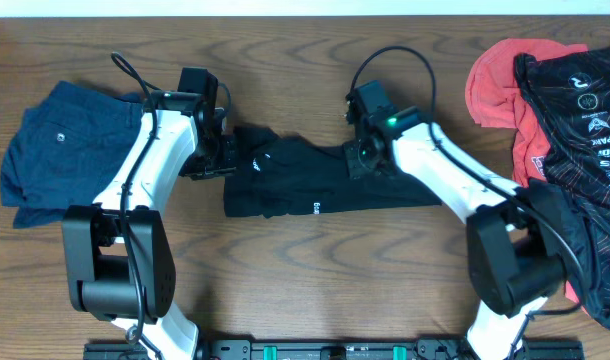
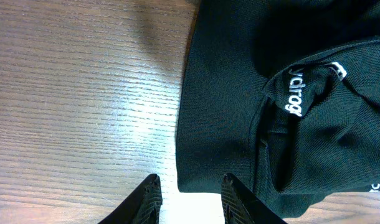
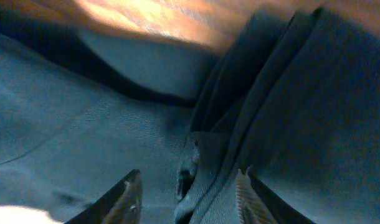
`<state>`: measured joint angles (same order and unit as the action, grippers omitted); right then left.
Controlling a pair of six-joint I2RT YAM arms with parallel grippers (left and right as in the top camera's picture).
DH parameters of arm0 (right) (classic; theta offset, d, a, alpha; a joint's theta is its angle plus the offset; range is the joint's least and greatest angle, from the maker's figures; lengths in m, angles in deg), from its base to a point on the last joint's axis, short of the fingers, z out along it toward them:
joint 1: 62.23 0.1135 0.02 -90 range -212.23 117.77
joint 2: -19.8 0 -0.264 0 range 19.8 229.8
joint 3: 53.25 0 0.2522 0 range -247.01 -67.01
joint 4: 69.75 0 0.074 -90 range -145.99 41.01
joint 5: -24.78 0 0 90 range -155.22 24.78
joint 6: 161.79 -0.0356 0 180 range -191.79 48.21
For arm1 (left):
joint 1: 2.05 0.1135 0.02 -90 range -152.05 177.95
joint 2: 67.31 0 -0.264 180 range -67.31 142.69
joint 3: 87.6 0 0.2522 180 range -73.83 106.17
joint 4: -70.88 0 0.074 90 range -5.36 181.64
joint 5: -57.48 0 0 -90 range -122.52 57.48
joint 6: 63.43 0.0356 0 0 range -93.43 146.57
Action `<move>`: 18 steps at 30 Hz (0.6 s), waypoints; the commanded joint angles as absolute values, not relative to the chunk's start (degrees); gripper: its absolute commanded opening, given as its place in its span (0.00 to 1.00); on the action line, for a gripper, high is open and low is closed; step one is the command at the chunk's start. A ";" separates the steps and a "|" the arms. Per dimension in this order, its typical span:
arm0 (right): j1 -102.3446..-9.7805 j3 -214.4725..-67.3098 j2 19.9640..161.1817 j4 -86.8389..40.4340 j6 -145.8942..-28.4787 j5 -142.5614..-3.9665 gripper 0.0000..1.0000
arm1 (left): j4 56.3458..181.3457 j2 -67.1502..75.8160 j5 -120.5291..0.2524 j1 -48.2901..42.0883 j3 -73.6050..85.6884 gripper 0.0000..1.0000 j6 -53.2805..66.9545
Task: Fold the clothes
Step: 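Fold the right end leftward over the strip with the right gripper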
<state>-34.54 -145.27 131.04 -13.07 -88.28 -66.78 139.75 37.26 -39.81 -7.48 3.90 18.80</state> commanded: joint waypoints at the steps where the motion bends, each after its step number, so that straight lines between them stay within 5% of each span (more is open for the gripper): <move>1: -33.06 -144.79 133.45 -12.02 -92.78 -61.25 0.43 | 139.90 36.74 -39.59 -7.16 3.53 0.34 18.08; 9: -32.91 -144.79 134.04 -8.92 -98.40 -55.57 0.22 | 139.86 36.74 -39.59 -7.16 3.53 0.34 18.08; 11: -32.91 -144.79 134.04 -8.35 -98.40 -55.57 0.04 | 139.86 36.74 -39.59 -7.16 3.53 0.34 18.08; 18: -32.91 -144.92 133.53 -4.61 -97.35 -56.86 0.01 | 139.88 36.74 -39.59 -7.16 3.53 0.34 18.08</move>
<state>-33.10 -144.99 133.84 -5.82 -97.22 -57.49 139.75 37.26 -39.81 -7.48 3.90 18.80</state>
